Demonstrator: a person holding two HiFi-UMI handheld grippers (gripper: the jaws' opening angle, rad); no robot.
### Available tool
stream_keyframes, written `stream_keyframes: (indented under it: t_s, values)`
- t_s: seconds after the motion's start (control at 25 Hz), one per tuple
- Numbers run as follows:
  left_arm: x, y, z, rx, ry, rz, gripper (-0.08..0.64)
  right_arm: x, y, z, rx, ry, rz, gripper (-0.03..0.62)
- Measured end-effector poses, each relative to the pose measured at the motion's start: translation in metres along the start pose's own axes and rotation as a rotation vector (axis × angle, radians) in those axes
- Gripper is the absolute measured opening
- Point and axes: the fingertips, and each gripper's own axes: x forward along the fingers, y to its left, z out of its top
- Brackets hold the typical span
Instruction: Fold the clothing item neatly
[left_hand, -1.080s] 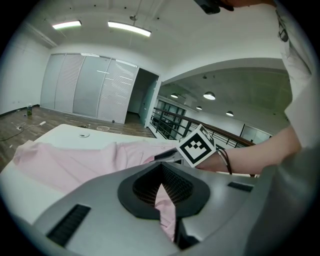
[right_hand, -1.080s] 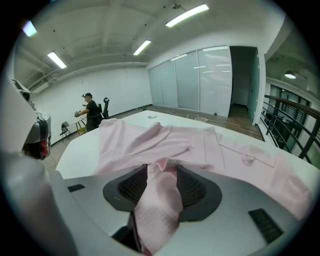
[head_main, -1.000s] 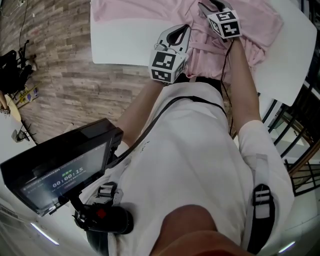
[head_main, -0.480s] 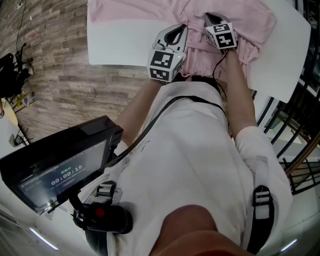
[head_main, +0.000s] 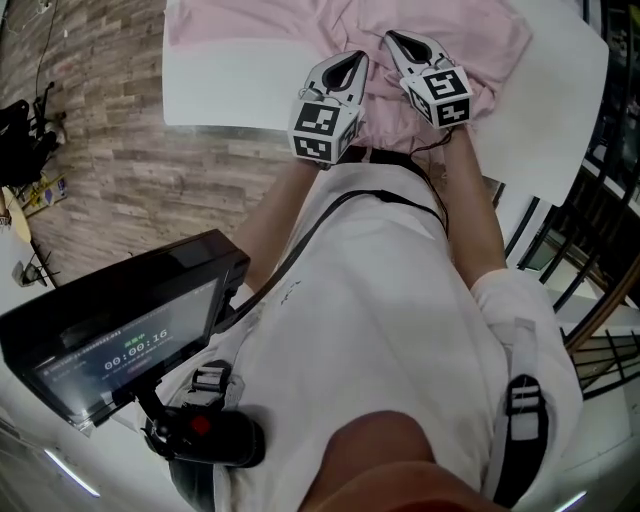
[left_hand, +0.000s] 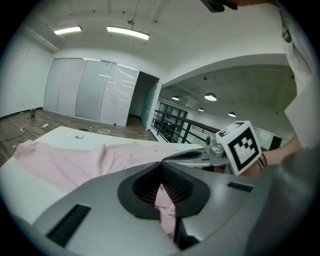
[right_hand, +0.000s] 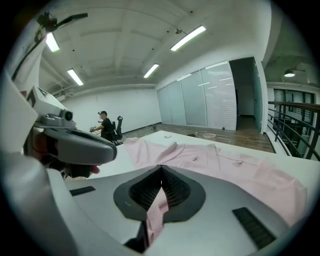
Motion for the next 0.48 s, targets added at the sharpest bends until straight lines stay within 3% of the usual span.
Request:
stream_keyframes:
  t_s: [0.16, 0.36, 0.48]
  values:
    - [-0.001, 0.014, 0.004, -0.032, -0.010, 0.036, -0.002, -0.001, 0.024, 0.019, 0.010, -0.054, 0.061, 0.005]
    - [-0.007, 0.064, 0.000, -0.107, 0.006, 0.133, -0.002, 0.019, 0.047, 0.042, -0.025, -0.060, 0.127, 0.005]
    - [-0.002, 0.071, 0.003, -0.096, 0.026, 0.206, -0.002, 0.003, 0.048, 0.050, -0.037, -0.082, 0.186, 0.005]
